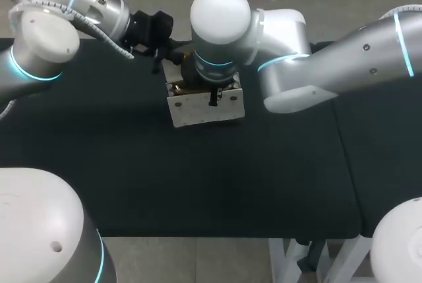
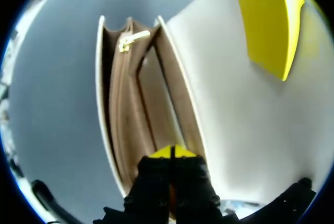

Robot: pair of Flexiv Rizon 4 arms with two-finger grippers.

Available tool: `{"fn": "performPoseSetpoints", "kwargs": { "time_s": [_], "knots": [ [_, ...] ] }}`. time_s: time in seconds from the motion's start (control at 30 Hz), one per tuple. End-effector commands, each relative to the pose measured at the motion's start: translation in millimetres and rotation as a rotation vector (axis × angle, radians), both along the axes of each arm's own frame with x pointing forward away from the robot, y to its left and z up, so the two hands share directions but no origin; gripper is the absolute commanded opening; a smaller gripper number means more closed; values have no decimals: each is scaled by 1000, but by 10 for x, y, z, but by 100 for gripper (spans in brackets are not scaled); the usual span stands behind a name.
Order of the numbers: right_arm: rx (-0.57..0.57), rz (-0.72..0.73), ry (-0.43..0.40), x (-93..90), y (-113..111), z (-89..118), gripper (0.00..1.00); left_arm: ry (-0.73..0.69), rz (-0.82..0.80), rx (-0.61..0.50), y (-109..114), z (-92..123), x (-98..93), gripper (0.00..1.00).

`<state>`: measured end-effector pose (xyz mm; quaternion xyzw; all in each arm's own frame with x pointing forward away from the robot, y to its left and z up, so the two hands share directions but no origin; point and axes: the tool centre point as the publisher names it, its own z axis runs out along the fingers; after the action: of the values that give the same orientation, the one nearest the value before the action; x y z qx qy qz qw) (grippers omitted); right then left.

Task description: Pick up the bag, open it, inspect its contents, close it, and place it on the opposite side

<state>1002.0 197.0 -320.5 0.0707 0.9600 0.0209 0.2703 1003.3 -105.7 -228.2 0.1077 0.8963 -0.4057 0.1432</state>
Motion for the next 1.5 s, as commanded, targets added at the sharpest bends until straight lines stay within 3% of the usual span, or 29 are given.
{"fn": "performPoseSetpoints", "kwargs": {
  "time_s": [0.03,0.63,0.9,1.17,1.5],
  "knots": [
    [1,-7,-26,-39,4,103,0,2,3,2,-17,-22,-8,0],
    [33,-41,-121,-179,-159,379,0,25,15,5,-19,-59,64,0],
    [45,-51,-210,-369,-208,671,0,45,12,15,-35,-51,15,0],
    [43,-69,-275,-638,-300,837,0,61,28,58,-91,-227,76,0],
    [50,-70,-320,-885,-322,886,0,-40,50,101,-114,-505,108,0]
  ]
}}
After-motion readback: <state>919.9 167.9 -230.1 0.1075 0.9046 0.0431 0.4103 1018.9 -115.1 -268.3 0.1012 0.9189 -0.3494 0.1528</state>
